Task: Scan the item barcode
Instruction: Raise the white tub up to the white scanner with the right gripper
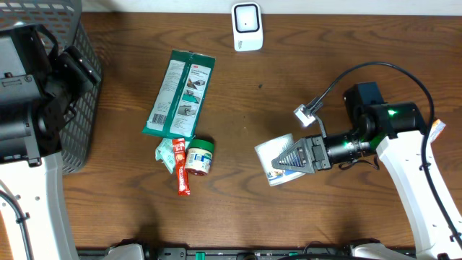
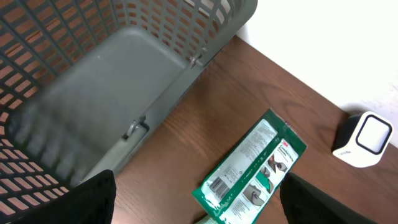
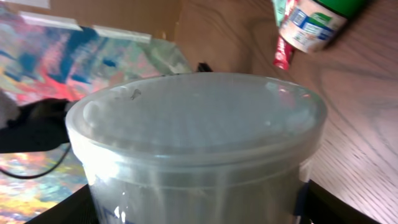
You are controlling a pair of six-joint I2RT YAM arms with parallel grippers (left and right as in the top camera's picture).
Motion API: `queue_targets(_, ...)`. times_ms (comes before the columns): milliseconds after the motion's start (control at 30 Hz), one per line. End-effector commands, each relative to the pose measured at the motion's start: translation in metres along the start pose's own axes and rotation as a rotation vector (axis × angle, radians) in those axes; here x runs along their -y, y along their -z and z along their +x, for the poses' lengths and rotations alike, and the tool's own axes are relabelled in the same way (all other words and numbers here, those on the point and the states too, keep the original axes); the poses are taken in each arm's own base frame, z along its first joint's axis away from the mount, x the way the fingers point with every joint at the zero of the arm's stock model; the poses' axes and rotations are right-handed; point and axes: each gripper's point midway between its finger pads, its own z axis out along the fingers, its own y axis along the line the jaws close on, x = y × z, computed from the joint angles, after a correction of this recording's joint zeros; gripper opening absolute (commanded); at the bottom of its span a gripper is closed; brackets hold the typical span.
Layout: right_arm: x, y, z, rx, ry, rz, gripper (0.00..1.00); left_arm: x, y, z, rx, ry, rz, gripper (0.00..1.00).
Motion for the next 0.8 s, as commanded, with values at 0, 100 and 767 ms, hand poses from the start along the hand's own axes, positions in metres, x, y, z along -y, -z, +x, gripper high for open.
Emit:
queue_targets(0, -0.015, 0.010, -0.012, 0.062, -0.021, -0.078, 0.15, -0.002, -0.002, -0.001, 0.000, -0.006, -0.010, 0.81)
queue_targets(100, -0.010, 0.016, -0.017, 0.090, -0.021, -0.061, 0.06, -0.002, -0.002, -0.001, 0.000, -0.006, -0.010, 0.81)
queue_targets(767, 0.012, 0.073, -0.167, 0.718, -0.201, 0.700, 0.01, -0.002, -0.002, -0.001, 0.000, -0.006, -0.010, 0.81)
